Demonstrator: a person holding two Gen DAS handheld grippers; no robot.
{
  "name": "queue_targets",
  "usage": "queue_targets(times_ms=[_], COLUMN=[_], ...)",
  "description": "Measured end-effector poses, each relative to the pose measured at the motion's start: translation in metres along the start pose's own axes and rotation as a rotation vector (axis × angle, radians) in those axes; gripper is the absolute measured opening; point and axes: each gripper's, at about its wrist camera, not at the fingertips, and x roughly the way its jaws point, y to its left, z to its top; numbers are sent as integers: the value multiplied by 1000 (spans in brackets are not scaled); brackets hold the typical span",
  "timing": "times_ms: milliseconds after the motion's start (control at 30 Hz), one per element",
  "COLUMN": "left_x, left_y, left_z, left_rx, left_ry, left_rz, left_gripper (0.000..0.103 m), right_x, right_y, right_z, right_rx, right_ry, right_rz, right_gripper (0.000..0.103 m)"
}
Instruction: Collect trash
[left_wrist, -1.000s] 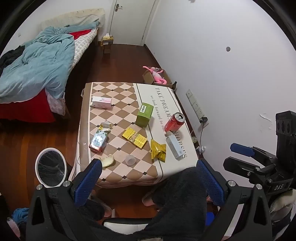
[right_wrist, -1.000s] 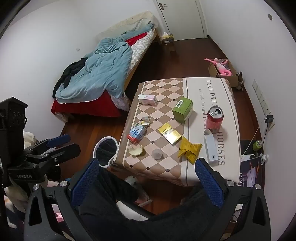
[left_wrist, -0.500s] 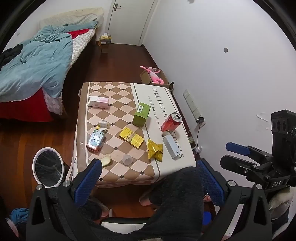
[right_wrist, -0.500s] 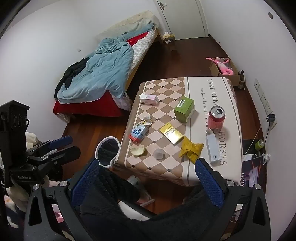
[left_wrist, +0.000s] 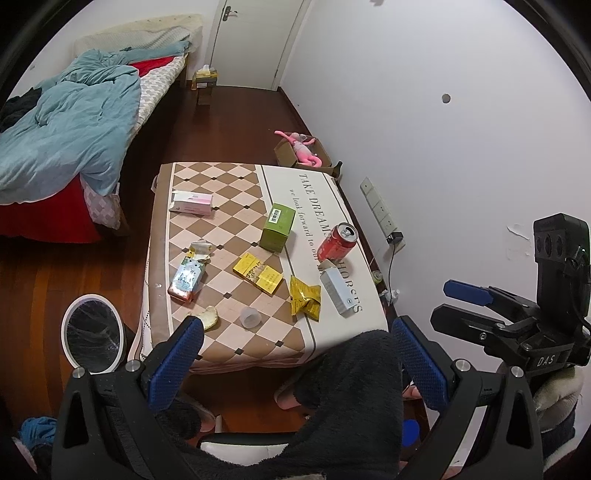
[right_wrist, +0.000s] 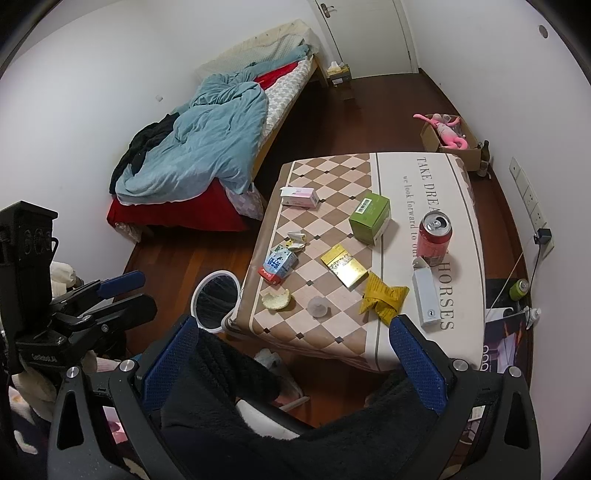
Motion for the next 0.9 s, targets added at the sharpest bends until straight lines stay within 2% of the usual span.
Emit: queue_targets(times_ms=[400,900], left_x=[0,-6], left_y=[-1,21], left_z=[-2,-8], left_rx=[2,-6], left_ry=[5,6], left_rz=[-5,-8], left_gripper=[103,103], right_x=[1,4], right_y=[0,0], right_z=[0,-1], right_rx=[2,1], right_ry=[4,8], right_rz=[-1,6], right_gripper=[103,103])
